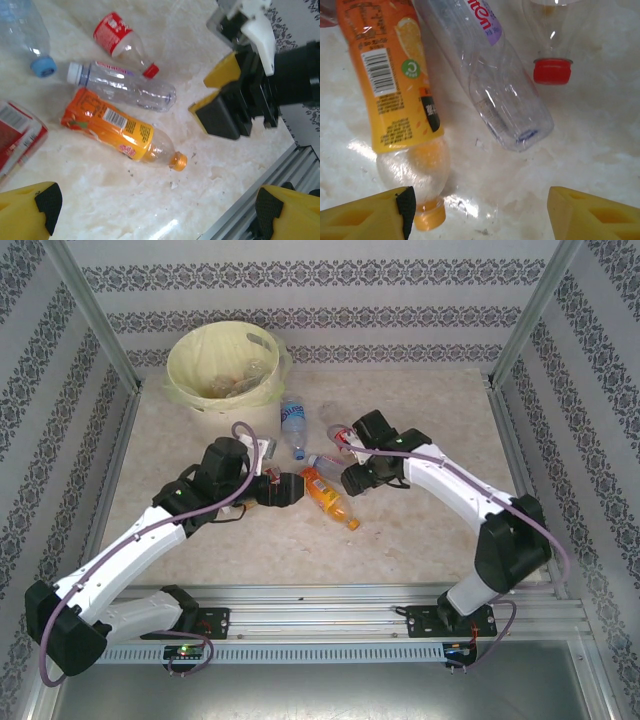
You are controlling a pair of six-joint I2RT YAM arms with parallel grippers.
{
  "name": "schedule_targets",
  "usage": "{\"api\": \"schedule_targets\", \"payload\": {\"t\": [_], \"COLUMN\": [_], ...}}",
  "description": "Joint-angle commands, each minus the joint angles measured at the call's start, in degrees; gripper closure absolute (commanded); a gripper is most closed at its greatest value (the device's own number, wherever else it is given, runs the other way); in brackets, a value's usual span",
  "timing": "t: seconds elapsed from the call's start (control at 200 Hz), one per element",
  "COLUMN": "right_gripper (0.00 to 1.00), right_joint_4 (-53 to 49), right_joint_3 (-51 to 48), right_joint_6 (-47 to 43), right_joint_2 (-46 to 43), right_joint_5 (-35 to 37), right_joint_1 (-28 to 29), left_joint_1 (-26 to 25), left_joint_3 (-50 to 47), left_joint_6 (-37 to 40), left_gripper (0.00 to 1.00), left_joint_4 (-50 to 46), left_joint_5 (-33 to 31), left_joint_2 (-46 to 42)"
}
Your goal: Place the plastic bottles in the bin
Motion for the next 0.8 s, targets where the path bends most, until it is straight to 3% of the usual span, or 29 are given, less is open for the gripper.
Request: {"api": "schedule_targets", "payload": {"t": [0.0,0.365,0.794], "right_gripper": [0.30,0.32,0.31], "right_joint_4": [1.7,5.0,4.7], "right_joint_3": [2.9,6.1,6.3], "right_joint_6": [-2.8,-5.9,-7.5], "right_joint_2": [4.2,15.0,19.1], "right_joint_5": [1.3,2.1,-0.1], "right_joint_1": [-0.8,-3.7,-3.3], "left_joint_1": [-1.5,-4.0,-4.7], "left_joint_3": [-2.1,-5.8,-6.0], "left_joint_6": [-3.8,-5.3,-5.6], "left_gripper": [0.00,0.00,0.00], "left_joint_4": [6.4,8.1,9.1], "left_joint_5": [0.5,-0.8,-0.5], "left_joint_2": [-1.4,-0.9,2.2]}}
